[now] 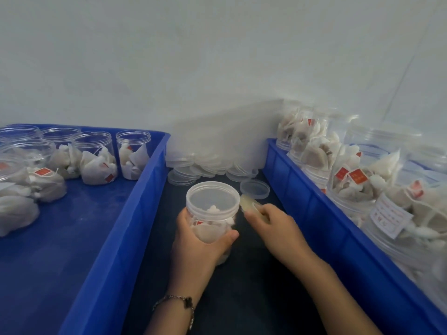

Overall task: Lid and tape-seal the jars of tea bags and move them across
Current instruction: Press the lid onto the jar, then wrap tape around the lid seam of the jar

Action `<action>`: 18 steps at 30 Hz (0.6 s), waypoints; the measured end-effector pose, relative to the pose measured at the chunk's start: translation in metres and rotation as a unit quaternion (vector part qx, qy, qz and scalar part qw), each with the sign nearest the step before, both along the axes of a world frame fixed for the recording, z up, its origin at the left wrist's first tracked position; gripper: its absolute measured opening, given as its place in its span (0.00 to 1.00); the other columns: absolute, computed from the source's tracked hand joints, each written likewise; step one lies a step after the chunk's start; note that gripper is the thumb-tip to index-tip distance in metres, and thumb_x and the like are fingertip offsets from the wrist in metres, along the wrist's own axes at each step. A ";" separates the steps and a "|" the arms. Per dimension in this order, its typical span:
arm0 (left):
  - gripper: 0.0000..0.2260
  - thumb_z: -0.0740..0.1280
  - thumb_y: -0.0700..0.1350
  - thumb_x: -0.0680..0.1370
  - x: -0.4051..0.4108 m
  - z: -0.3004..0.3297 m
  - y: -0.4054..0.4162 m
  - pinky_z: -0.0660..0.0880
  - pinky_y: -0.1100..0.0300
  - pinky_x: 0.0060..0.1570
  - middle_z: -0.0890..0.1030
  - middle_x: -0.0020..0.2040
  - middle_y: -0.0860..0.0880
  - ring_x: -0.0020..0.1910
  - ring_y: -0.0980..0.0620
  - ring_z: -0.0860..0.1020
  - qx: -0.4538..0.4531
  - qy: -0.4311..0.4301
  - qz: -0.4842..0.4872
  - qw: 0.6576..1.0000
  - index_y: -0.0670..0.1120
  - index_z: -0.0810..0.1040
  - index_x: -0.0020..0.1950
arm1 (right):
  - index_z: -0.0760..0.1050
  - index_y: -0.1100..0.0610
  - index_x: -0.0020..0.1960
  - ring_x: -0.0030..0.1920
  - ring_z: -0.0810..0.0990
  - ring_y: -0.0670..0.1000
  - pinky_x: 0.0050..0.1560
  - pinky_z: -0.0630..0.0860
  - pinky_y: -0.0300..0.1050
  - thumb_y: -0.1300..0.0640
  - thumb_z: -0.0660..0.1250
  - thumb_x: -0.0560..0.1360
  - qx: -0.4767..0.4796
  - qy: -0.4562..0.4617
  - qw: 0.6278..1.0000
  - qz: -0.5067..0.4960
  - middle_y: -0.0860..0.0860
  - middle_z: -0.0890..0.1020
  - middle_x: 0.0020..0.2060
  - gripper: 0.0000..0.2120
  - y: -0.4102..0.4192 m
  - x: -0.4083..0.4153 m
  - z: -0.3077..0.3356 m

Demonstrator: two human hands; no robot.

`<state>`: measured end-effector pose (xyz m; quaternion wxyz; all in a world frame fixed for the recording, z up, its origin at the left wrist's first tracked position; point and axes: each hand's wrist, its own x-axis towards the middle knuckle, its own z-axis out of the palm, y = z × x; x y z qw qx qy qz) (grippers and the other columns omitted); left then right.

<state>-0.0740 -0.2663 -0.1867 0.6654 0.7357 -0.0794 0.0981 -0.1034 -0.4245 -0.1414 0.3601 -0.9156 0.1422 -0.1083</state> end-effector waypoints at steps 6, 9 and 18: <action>0.62 0.73 0.68 0.52 -0.018 0.014 0.001 0.48 0.48 0.74 0.40 0.76 0.60 0.76 0.54 0.44 0.079 -0.008 0.065 0.995 0.66 0.29 0.69 | 0.71 0.44 0.49 0.35 0.76 0.43 0.33 0.70 0.36 0.51 0.73 0.70 0.100 -0.098 0.988 -0.059 0.47 0.77 0.38 0.13 -0.002 -0.030 -0.007; 0.45 0.67 0.68 0.67 -0.037 0.023 0.002 0.53 0.56 0.72 0.47 0.74 0.61 0.75 0.61 0.49 0.094 -0.198 0.127 0.967 0.64 0.41 0.74 | 0.71 0.45 0.42 0.35 0.76 0.41 0.30 0.70 0.34 0.57 0.71 0.72 0.078 -0.150 0.982 -0.080 0.47 0.77 0.34 0.11 -0.001 -0.035 -0.009; 0.20 0.64 0.52 0.77 -0.075 0.033 -0.023 0.75 0.69 0.47 0.78 0.55 0.56 0.53 0.64 0.75 0.115 -0.281 0.018 0.953 0.45 0.74 0.66 | 0.77 0.48 0.41 0.31 0.76 0.43 0.35 0.76 0.43 0.49 0.64 0.73 -0.104 -0.170 0.980 0.008 0.45 0.77 0.30 0.05 0.012 -0.053 0.004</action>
